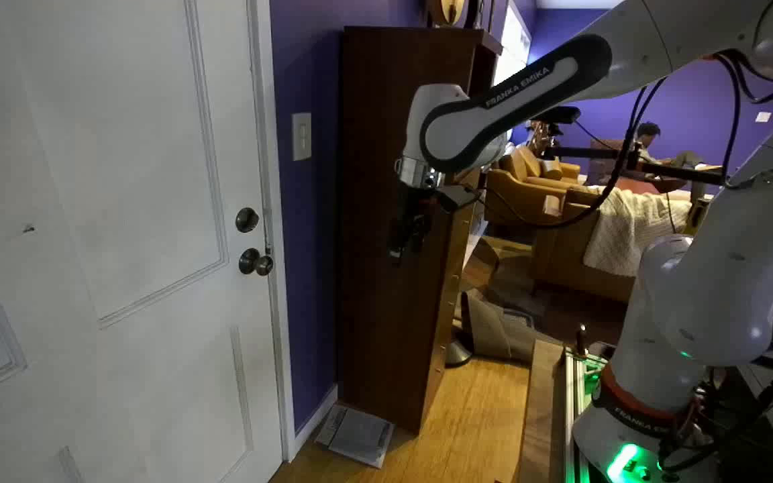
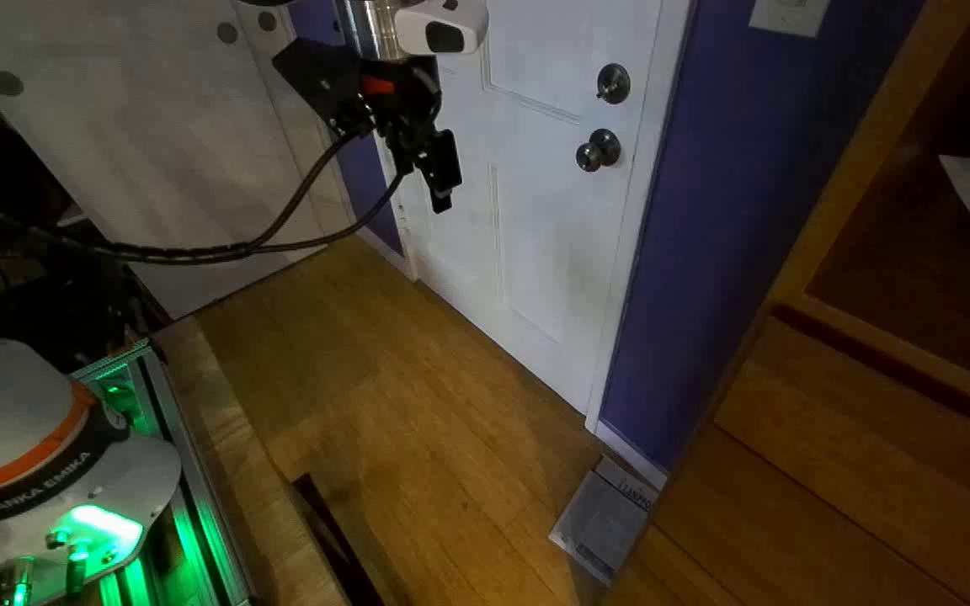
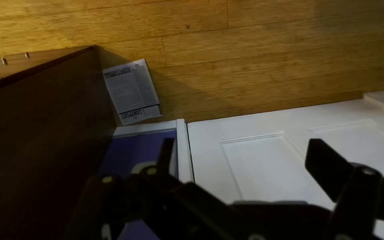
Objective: Turn the lock on the door handle to the left
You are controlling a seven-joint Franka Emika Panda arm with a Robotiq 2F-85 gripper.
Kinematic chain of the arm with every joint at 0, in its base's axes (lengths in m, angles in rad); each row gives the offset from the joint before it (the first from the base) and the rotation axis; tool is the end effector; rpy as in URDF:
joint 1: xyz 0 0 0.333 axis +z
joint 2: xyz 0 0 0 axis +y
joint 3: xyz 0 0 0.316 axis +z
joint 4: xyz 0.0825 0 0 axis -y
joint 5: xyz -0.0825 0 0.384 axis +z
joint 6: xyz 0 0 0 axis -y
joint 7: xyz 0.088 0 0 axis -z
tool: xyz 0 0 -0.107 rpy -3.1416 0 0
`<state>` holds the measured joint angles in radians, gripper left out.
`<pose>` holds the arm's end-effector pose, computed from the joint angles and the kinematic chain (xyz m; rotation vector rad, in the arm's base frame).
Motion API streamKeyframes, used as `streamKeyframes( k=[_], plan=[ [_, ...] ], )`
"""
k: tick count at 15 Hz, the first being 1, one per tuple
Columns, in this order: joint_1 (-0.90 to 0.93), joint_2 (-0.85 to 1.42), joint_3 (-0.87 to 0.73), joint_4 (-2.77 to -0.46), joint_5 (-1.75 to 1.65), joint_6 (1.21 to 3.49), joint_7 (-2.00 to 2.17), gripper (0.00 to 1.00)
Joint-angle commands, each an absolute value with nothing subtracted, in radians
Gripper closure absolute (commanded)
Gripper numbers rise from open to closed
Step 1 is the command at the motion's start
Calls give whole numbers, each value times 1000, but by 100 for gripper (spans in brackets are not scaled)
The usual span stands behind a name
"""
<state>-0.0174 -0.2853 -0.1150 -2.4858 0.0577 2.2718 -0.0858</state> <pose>0.4410 -0.0574 0.3988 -3.0671 0.1209 -0.1180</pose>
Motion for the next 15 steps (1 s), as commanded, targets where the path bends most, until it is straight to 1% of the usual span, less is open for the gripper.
streamKeyframes(
  k=[1, 11, 15],
  plan=[
    [-30, -285, -103, -2485, 62, 2270, -89, 0],
    [-30, -285, -103, -2485, 62, 2270, -89, 0],
    [20, -207, -136, -2403, 207, 2376, -244, 0]
  ],
)
